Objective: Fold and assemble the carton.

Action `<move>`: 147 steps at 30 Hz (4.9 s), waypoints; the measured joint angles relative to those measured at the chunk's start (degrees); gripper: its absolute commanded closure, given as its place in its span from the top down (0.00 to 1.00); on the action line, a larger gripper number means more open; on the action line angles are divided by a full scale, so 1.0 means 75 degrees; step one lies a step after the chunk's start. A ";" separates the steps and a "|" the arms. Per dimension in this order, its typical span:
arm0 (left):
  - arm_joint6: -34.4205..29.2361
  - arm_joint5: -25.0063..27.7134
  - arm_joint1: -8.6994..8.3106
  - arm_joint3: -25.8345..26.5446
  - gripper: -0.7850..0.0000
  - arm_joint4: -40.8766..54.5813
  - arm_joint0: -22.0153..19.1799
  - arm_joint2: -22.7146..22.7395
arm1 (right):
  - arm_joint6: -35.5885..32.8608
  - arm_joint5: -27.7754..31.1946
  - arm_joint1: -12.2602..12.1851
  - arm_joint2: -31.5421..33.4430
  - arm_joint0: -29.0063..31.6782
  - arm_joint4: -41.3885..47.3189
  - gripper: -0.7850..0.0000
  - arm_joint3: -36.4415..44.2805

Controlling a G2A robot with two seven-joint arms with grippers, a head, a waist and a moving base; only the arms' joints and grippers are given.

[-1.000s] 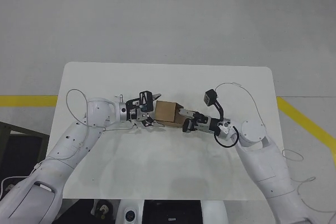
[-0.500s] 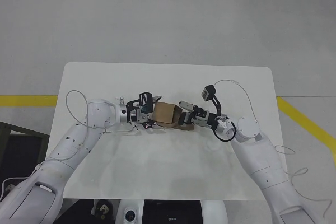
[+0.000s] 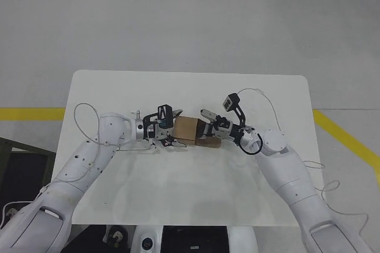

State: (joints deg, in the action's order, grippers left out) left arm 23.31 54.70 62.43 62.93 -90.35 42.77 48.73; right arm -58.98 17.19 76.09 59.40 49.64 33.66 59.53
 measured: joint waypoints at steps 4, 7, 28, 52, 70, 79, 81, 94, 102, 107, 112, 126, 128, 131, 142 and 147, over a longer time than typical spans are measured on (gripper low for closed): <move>-0.0015 0.0013 -0.0002 -0.0037 1.00 0.0000 0.0004 0.0011 | -0.0186 0.0080 0.0065 -0.0094 -0.0114 0.0239 1.00 -0.0249; -0.0013 0.0020 -0.0003 -0.0042 1.00 -0.0011 0.0008 0.0014 | -0.0323 0.0137 0.0104 -0.0138 -0.0176 0.0381 1.00 -0.0403; -0.0042 0.0037 -0.0043 -0.0092 1.00 0.0041 0.0055 0.0169 | -0.0472 -0.1323 -0.0412 0.0770 0.0479 -0.1414 1.00 0.1546; -0.0212 0.0038 -0.0066 0.0022 1.00 0.0153 0.0098 0.0295 | -0.0332 -0.0838 -0.0577 0.0989 0.0541 -0.2153 1.00 0.1519; -0.0350 0.0070 -0.0045 0.0103 1.00 0.0257 0.0133 0.0284 | -0.1426 0.0696 -0.0190 -0.0011 -0.1126 -0.1374 1.00 -0.1040; -0.0363 0.0070 -0.0036 0.0111 1.00 0.0281 0.0145 0.0279 | -0.1938 0.1060 0.0035 -0.0481 -0.1629 -0.1080 1.00 -0.1765; -0.0356 0.0064 -0.0036 0.0116 1.00 0.0270 0.0150 0.0278 | -0.2068 0.1099 0.0077 -0.0569 -0.1670 -0.1013 1.00 -0.1868; -0.0363 0.0012 -0.0038 0.0129 1.00 0.0252 0.0178 0.0303 | -0.1844 0.1013 0.0290 -0.0898 -0.1638 -0.0691 1.00 -0.1992; -0.0369 0.0012 -0.0036 0.0133 1.00 0.0250 0.0186 0.0310 | -0.1204 0.0994 0.0353 -0.0875 -0.1486 -0.0562 1.00 -0.1906; -0.0376 0.0024 -0.0036 0.0127 1.00 0.0241 0.0190 0.0314 | -0.1003 0.0886 0.0381 -0.0882 -0.1392 -0.0526 1.00 -0.1823; -0.0399 0.0013 -0.0039 0.0111 1.00 0.0240 0.0200 0.0326 | -0.0967 0.0676 0.0447 -0.0966 -0.1377 -0.0436 1.00 -0.1842; -0.0449 0.0027 -0.0035 0.0098 1.00 0.0266 0.0215 0.0339 | -0.1089 0.0603 0.0655 -0.1143 -0.1612 -0.0217 1.00 -0.2204; -0.0454 0.0034 -0.0035 0.0099 1.00 0.0260 0.0215 0.0337 | -0.1112 0.0598 0.0681 -0.1163 -0.1634 -0.0192 1.00 -0.2263; -0.0468 0.0040 -0.0035 0.0093 1.00 0.0261 0.0218 0.0339 | -0.1142 0.0603 0.0716 -0.1180 -0.1664 -0.0157 1.00 -0.2356; -0.0493 0.0041 -0.0032 0.0082 1.00 0.0293 0.0229 0.0352 | -0.1288 0.0639 0.0797 -0.1160 -0.1719 -0.0063 1.00 -0.2536; -0.0504 0.0044 -0.0030 0.0065 1.00 0.0306 0.0236 0.0356 | -0.1413 0.0555 0.0762 -0.1067 -0.1710 -0.0119 1.00 -0.2465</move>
State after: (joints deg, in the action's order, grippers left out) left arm 19.53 55.03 62.20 63.42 -88.06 44.54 51.40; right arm -69.58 21.35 81.81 51.40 36.81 32.77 41.05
